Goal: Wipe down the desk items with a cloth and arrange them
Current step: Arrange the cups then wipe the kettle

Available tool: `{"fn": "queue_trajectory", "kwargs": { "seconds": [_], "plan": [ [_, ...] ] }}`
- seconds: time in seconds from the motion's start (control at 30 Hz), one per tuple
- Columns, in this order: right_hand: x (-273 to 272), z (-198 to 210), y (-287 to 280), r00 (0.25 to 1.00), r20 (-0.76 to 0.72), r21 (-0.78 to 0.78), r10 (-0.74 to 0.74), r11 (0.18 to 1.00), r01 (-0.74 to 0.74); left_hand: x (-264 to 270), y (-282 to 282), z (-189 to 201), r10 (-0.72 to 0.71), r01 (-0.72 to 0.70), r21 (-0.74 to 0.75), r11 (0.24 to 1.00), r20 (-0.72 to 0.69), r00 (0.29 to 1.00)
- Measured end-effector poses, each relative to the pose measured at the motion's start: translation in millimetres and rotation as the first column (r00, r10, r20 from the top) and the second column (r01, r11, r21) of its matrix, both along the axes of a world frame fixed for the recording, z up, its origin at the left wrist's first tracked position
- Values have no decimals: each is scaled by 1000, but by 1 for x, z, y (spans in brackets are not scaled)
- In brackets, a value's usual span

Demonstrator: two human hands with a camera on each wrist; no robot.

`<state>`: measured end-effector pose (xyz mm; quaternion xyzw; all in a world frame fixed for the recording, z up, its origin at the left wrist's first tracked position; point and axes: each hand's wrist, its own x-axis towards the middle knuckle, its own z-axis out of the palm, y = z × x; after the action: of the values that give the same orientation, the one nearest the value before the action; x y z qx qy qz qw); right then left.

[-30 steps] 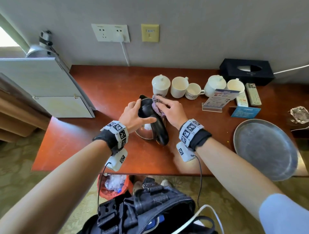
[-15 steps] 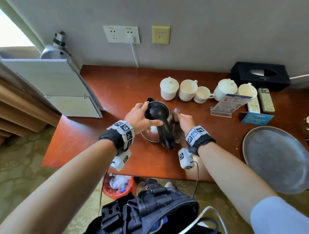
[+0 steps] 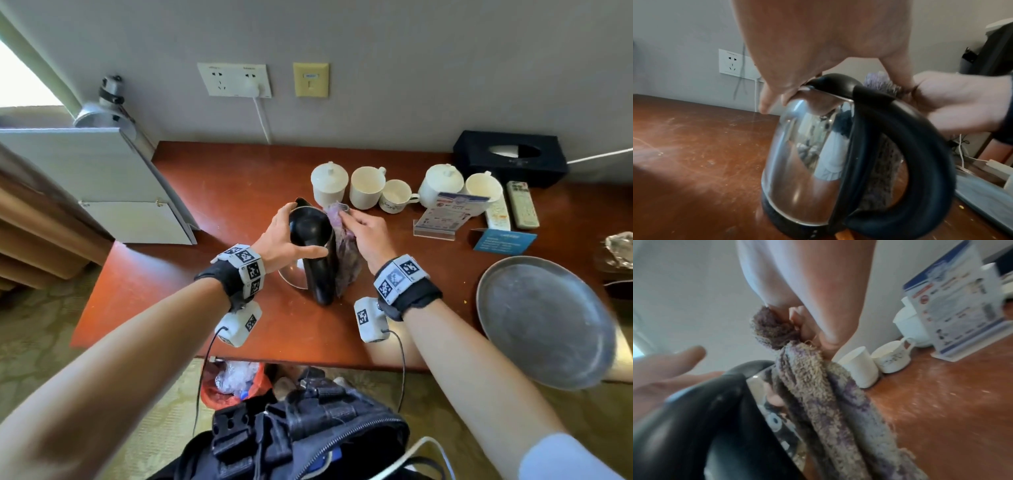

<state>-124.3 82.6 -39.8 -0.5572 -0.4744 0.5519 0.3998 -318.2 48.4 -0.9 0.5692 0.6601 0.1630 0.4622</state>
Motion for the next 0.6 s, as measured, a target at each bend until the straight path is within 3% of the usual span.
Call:
{"fn": "queue_trajectory", "kwargs": {
  "seconds": [0.13, 0.3, 0.5, 0.6],
  "plan": [
    [27, -24, -6, 991, -6, -109, -134, 985, 132, 10, -6, -2, 25, -15, 59, 998, -183, 983],
    [45, -33, -18, 978, -29, -146, -209, 968, 203, 11, -4, -1, 83, -97, -54, 994, -219, 972],
    [35, -27, -25, 985, -43, -136, -168, 978, 161, -18, -26, -3, 104, -109, -65, 992, -70, 992],
    [28, -29, -23, 986, -40, -132, -164, 979, 157, -33, -40, -6, 133, -138, -60, 989, -77, 988]
  ]
}}
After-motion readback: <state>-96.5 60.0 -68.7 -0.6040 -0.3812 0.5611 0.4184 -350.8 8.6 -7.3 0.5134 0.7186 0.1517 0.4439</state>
